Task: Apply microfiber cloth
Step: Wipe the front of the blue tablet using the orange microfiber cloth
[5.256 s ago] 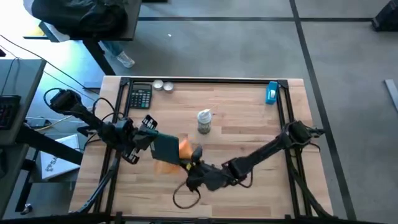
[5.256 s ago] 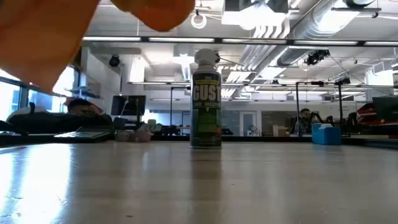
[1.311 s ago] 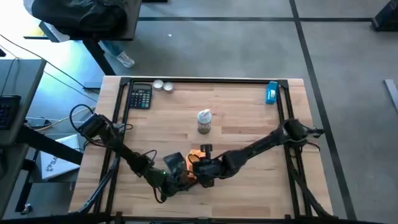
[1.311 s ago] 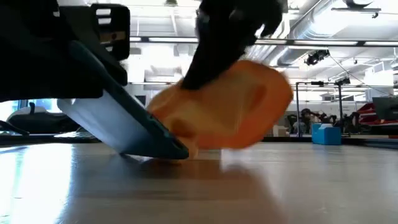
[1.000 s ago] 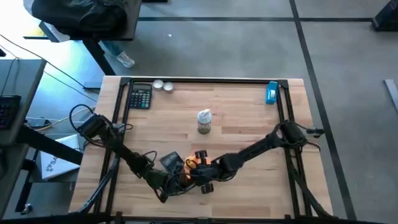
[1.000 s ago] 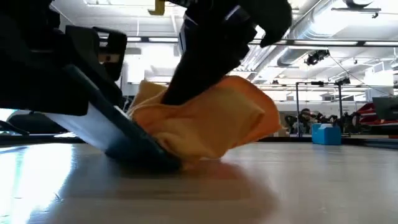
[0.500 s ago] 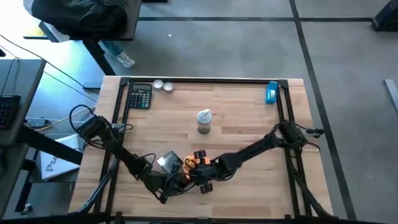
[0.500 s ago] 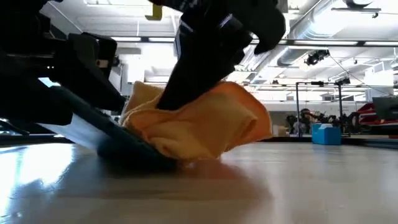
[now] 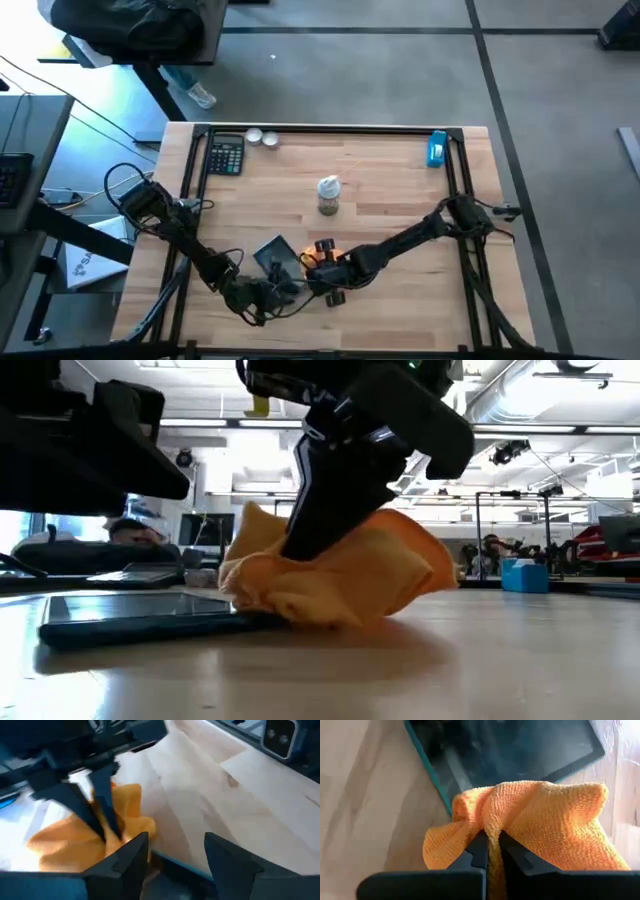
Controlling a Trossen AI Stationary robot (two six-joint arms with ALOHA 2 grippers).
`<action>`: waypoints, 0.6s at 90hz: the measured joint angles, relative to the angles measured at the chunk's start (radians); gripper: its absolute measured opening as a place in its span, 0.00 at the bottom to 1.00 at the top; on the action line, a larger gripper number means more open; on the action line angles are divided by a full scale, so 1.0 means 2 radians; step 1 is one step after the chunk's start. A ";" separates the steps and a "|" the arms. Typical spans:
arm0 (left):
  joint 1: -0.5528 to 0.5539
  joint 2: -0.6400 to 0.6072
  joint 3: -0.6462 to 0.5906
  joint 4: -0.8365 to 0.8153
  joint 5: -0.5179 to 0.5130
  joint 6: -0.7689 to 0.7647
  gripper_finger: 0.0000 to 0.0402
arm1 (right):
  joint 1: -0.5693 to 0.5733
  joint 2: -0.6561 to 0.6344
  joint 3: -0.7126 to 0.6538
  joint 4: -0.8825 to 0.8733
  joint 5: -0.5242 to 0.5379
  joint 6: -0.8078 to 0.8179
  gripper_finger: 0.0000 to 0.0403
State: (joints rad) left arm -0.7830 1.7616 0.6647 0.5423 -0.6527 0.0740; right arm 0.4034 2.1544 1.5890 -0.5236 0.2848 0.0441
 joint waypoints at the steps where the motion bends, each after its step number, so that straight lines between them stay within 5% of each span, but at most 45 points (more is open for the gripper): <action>1: -0.001 -0.001 0.000 -0.003 -0.004 -0.003 0.43 | 0.000 0.000 0.000 0.000 0.000 0.000 0.00; 16: -0.023 -0.030 0.000 -0.083 -0.068 -0.061 0.43 | 0.000 0.000 0.000 -0.001 0.000 0.001 0.00; 30: -0.043 -0.103 0.000 -0.310 -0.130 -0.241 0.40 | 0.000 0.000 0.000 -0.005 0.000 0.001 0.00; 41: -0.050 -0.152 -0.033 -0.444 -0.109 -0.379 0.37 | 0.000 0.001 0.000 0.008 0.000 0.000 0.00; 54: -0.046 -0.186 -0.096 -0.447 -0.055 -0.428 0.33 | -0.003 0.001 0.000 0.046 0.000 0.000 0.00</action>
State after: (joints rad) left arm -0.8743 1.3886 0.4729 -0.3517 -0.7621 -0.7826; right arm 0.3966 2.1555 1.5890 -0.4308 0.2840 0.0444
